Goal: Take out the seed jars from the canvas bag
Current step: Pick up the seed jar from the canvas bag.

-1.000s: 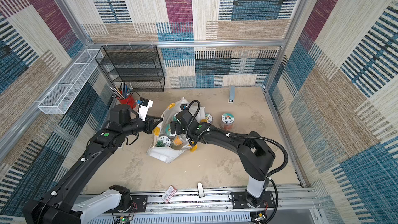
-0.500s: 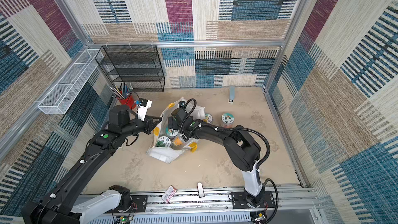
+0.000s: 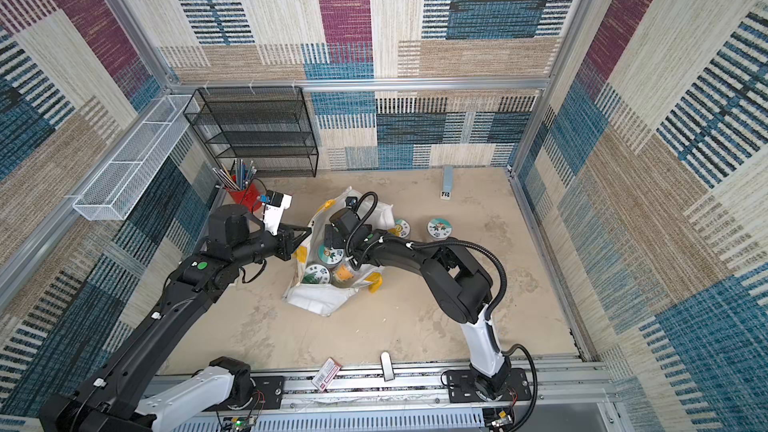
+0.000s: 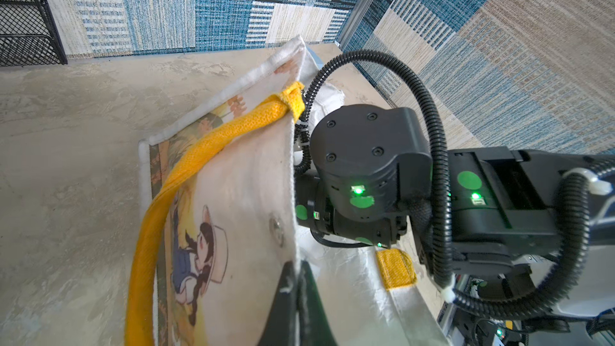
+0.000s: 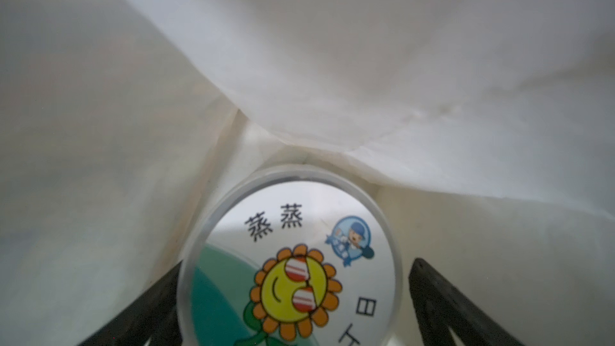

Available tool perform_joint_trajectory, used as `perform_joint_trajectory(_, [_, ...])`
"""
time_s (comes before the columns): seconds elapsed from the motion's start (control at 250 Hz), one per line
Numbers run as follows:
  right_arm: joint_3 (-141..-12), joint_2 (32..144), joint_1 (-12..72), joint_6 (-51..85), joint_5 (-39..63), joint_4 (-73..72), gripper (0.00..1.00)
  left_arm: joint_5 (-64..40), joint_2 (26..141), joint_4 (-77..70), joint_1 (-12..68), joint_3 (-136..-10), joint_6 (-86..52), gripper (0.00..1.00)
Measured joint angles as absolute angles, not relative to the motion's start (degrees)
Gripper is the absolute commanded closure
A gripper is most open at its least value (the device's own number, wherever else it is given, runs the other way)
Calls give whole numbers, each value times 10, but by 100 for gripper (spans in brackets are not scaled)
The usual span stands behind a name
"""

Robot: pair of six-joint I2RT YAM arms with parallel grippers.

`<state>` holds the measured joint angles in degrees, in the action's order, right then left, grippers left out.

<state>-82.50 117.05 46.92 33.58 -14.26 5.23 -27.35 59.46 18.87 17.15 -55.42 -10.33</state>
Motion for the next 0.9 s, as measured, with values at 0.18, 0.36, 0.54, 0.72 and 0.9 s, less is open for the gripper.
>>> perform_joint_trajectory(0.18, [-828,1178,469,342,-124,36,18,-273,592,189,171,-553,-103,100])
perform_joint_trajectory(0.36, [-818,1165,469,341,-122,36,24,-274,587,188,171,-552,-103,100])
perform_joint_trajectory(0.54, [-803,1132,469,328,-126,39,27,-273,588,187,171,-552,-103,100])
perform_joint_trajectory(0.72, [-785,1094,468,314,-126,45,28,-274,588,176,172,-552,-103,100])
perform_joint_trajectory(0.9, [-776,1059,469,303,-126,54,27,-270,588,162,173,-552,-104,100])
